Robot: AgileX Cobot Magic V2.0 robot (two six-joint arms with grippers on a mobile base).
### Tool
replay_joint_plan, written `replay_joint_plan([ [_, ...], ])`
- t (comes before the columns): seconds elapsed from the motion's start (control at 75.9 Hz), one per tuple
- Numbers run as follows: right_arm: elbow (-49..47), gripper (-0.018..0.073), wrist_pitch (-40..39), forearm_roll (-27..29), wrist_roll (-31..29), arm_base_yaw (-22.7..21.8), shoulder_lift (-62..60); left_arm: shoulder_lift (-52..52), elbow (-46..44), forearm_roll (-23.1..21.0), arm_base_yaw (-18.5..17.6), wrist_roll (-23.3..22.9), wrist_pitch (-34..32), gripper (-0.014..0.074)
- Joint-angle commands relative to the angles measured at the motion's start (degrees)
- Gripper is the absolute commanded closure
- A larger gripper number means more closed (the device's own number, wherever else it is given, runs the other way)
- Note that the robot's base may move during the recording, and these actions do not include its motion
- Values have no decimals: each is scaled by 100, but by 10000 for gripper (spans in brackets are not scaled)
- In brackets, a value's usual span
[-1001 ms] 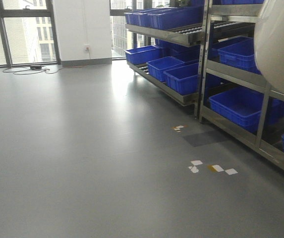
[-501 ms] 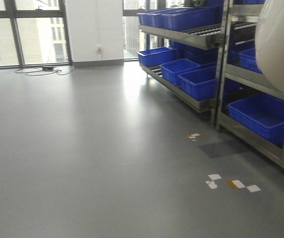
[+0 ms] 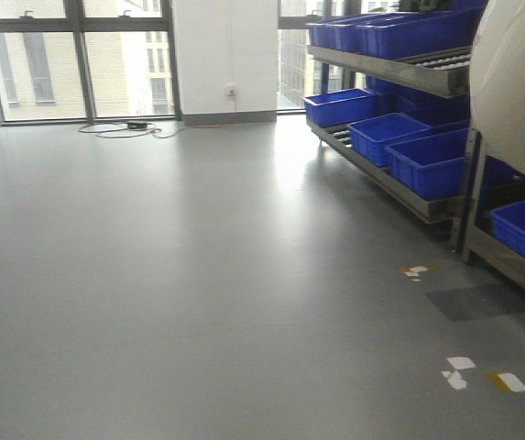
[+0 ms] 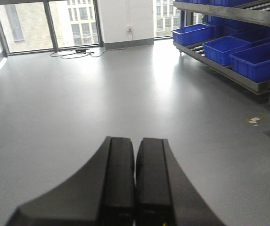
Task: Move white bin to right shelf second layer
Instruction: 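Keep driving toward the windows with the bin held in the right gripper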
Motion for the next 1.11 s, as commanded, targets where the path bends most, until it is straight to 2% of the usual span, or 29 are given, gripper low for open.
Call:
replay_joint_plan([
  [0.0,-181,503,-544,18,1,-27,-14,-81,211,0,-26,-18,-500,512],
  [1.093,-181,503,-544,18,1,-27,-14,-81,211,0,-26,-18,-500,512],
])
